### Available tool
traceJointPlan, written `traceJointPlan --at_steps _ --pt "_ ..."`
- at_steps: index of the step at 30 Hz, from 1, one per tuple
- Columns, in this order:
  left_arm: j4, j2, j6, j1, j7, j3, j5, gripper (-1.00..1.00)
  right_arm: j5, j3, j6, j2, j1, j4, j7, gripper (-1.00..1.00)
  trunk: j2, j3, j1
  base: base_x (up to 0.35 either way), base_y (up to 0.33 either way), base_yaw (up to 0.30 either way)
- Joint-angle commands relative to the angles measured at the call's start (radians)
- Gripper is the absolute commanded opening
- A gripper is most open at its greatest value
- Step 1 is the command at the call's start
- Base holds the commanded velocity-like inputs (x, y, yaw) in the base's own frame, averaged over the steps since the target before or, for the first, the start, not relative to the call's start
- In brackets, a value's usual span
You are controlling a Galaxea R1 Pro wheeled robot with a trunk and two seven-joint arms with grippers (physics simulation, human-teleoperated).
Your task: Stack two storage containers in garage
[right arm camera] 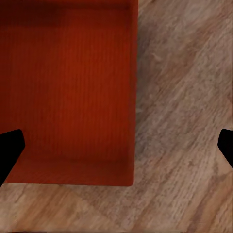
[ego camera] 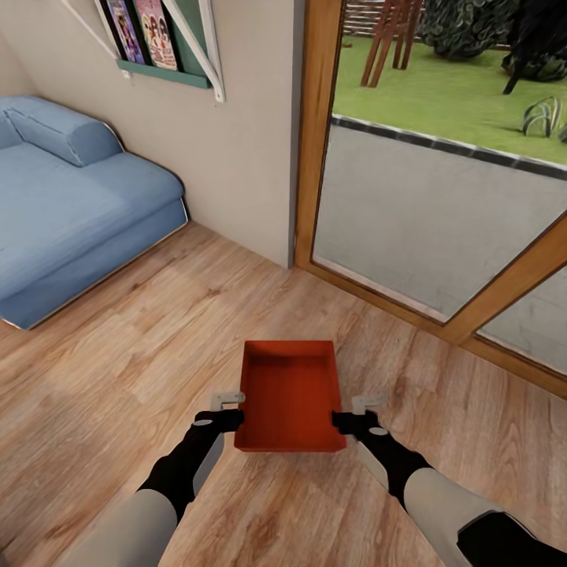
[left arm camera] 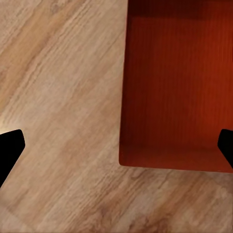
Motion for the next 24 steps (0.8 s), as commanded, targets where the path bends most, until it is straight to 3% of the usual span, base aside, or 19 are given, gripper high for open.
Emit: traceJointPlan --at_steps 1,2,6,24 --pt "-0.002 0.001 0.004 0.0 0.009 -0.005 0.011 1.0 -0.028 0.009 0.0 -0.001 -0.001 0.0 0.016 1.0 -0.008 -0.004 0.004 0.0 0.0 0.0" --pt "-0.002 0.001 0.004 0.0 0.009 -0.005 0.011 1.0 -0.056 0.009 0.001 -0.003 -0.001 0.0 0.042 1.0 -0.015 -0.007 0.008 0.0 0.0 0.0" --pt "-0.002 0.001 0.004 0.0 0.009 -0.006 0.011 1.0 -0.075 0.01 -0.002 -0.002 -0.001 0.0 0.051 1.0 -0.043 -0.019 0.023 0.0 0.0 0.0" --pt "-0.005 0.001 0.004 0.0 0.009 -0.005 0.011 1.0 -0.078 0.009 -0.003 -0.002 -0.001 0.003 0.036 1.0 -0.169 -0.076 0.092 0.0 0.0 0.0"
